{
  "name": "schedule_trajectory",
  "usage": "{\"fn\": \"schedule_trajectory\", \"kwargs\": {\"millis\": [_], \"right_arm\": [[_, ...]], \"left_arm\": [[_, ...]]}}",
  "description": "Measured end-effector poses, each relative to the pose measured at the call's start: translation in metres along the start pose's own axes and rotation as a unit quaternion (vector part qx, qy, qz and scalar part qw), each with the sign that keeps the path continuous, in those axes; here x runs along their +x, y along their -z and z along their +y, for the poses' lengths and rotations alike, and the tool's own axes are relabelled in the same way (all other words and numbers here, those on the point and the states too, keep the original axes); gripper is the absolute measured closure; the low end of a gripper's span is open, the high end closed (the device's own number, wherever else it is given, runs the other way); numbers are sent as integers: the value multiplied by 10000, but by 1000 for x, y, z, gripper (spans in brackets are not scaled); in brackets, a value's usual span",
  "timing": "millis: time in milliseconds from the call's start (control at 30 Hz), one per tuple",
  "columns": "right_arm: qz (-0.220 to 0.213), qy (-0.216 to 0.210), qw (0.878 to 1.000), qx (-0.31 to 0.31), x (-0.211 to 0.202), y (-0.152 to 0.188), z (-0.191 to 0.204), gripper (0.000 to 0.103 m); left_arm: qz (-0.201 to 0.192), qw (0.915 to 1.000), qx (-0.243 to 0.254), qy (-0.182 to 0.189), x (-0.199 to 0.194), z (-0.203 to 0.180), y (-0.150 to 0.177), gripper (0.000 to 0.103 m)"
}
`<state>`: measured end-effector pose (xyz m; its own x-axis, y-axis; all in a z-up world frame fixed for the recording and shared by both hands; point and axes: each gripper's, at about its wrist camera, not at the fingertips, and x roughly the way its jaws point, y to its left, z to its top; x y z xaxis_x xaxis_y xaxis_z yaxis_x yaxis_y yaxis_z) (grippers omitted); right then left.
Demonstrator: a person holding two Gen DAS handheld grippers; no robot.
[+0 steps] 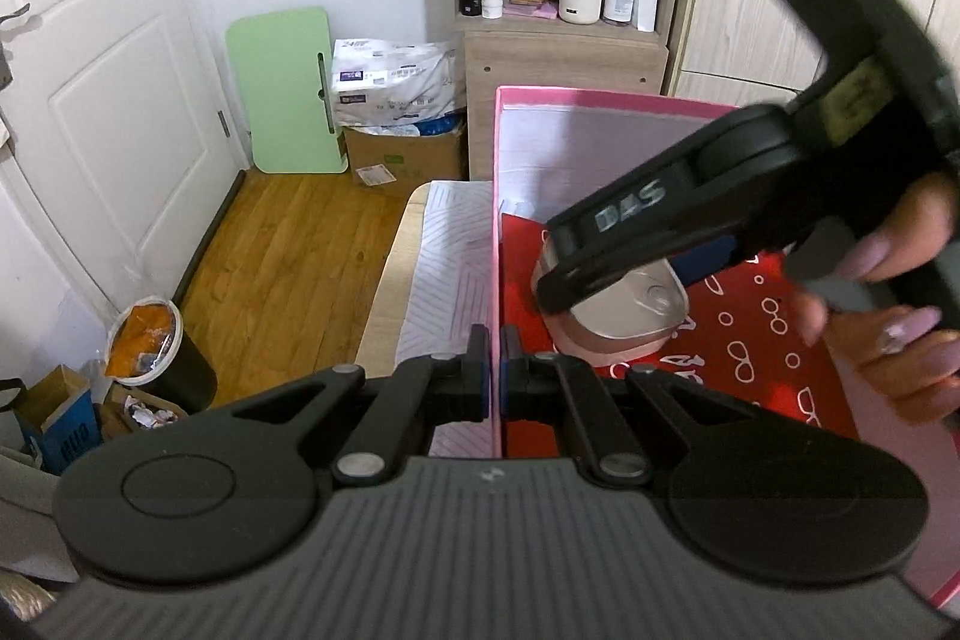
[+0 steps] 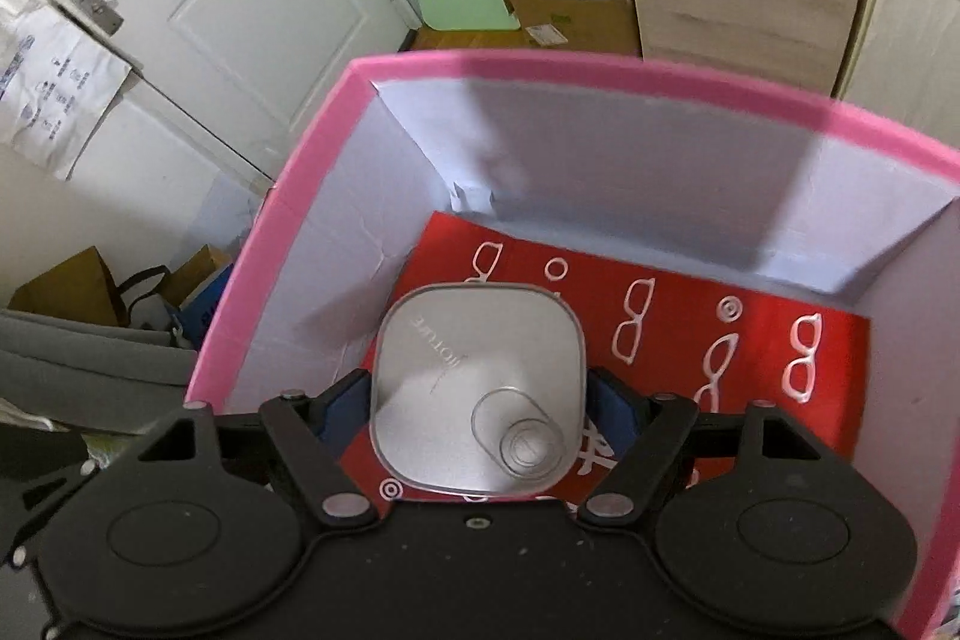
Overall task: Organize rigid objects
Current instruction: 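Carry the pink-beige case into the pink box and open the right tool, then grasp the cream hair clip with the right tool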
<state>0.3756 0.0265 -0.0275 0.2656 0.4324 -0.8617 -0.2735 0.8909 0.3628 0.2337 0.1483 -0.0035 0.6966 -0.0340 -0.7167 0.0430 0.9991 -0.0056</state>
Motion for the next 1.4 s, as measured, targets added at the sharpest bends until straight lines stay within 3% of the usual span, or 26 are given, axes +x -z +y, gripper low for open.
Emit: {"fn": "schedule_trajectory", "kwargs": {"millis": [167,300,533,700,933,1167,1300,1400], "right_arm": [[-664,21,9972,-349,-59,6,3,18],[-1135,-315,9925,-313,-114,27,-6,17],[-1478,-895,9849,-138,-182,82,-37,17],[-1753,-769,9815,94,-208,130,-64,17],[-1931,-48,9809,222,-218,181,-104,17],[-2108,759,9743,-216,-186,221,-135,17],[-2173,880,9718,-241,-162,228,-148,17],[-2268,857,9700,-170,-147,229,-156,24]], "left_arm": [[-12,10000,6,-24,0,-1,0,100],[-15,10000,-11,-17,1,-1,0,100],[-25,10000,-19,-38,1,-2,1,100],[-57,10000,-2,-65,0,-3,3,100],[-14,9996,221,-171,2,-9,0,99],[-7,9997,126,-223,1,-7,2,98],[0,9996,102,-256,1,-8,2,98],[11,9996,114,-253,1,-9,1,98]]}}
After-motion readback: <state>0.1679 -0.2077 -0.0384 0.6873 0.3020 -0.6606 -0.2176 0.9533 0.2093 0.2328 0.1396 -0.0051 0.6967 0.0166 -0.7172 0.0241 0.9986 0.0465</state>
